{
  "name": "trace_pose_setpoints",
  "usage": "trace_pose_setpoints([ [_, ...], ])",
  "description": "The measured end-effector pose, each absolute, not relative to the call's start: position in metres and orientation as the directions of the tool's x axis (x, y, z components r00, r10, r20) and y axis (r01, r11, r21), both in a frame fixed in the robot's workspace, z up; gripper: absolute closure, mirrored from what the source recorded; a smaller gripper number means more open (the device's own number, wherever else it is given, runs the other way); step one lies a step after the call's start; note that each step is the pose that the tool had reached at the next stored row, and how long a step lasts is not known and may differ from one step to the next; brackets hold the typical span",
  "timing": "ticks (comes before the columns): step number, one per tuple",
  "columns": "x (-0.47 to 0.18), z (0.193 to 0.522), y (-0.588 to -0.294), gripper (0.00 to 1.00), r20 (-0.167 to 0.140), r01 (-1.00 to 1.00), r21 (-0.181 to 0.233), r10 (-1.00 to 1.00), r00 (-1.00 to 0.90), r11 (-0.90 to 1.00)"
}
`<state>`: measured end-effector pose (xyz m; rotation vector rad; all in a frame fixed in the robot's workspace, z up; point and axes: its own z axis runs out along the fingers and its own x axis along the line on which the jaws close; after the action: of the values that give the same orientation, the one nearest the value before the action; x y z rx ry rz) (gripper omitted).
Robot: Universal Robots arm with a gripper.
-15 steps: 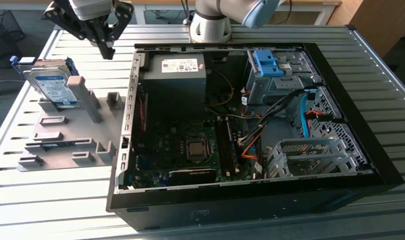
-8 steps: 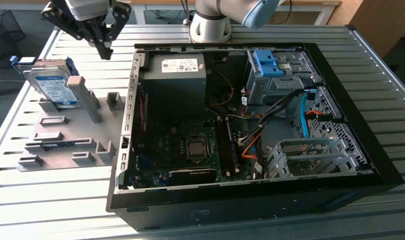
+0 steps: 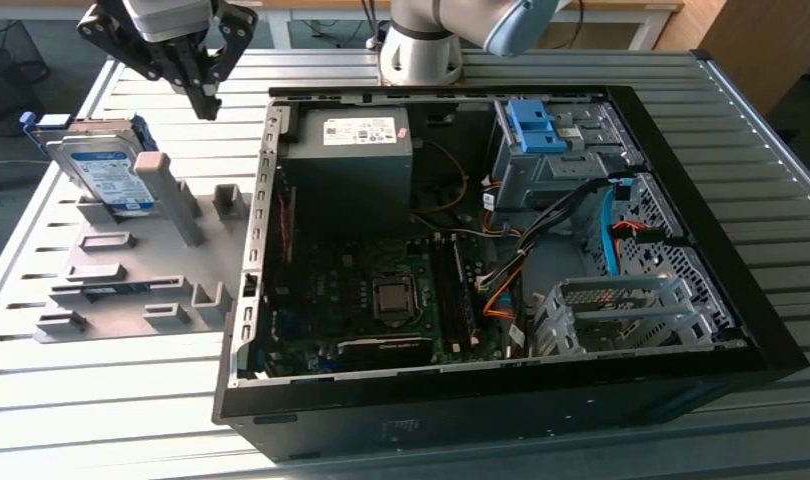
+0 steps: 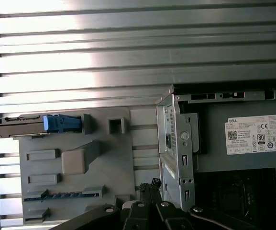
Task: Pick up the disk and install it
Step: 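Reach for the disk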
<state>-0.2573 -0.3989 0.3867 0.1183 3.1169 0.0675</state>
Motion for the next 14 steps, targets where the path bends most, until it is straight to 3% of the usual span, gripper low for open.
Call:
trace_pose_setpoints([
  [14,-0.272,0.386,-0.389,0.89,-0.018,0.075,0.044,0.076,-0.997,0.996],
])
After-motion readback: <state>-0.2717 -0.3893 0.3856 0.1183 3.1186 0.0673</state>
